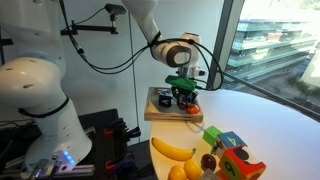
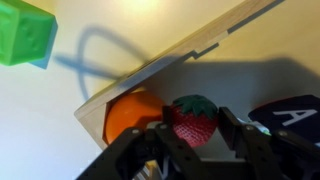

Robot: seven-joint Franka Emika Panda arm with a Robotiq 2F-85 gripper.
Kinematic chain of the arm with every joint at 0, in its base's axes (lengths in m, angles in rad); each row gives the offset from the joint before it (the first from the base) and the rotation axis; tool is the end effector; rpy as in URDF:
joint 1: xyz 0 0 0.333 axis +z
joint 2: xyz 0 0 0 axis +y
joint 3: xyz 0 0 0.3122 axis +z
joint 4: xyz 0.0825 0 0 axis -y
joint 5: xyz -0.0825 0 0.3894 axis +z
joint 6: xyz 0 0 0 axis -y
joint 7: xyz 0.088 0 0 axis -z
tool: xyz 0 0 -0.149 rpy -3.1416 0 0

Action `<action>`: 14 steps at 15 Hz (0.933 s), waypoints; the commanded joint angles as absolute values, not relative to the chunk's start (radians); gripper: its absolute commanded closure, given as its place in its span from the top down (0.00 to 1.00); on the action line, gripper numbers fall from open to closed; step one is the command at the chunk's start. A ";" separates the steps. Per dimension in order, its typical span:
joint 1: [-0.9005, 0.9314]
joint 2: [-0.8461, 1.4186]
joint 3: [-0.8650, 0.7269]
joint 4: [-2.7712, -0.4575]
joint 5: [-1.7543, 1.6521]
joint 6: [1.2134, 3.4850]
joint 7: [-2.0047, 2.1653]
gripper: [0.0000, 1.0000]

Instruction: Put the strawberry in the box

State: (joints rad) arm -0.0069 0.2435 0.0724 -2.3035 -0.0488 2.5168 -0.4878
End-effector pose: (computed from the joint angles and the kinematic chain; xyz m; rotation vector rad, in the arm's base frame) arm 0.5242 0.0350 0.1885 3.0009 0.9142 -0.0483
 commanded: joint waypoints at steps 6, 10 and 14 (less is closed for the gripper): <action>-0.002 0.319 0.065 -2.293 -0.103 2.536 -0.437 0.82; -0.009 0.305 0.062 -2.300 -0.110 2.525 -0.417 1.00; -0.025 0.274 0.060 -2.310 -0.089 2.518 -0.424 1.00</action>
State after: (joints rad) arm -0.0122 0.3124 0.0625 -2.3023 -0.0848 2.5309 -0.4517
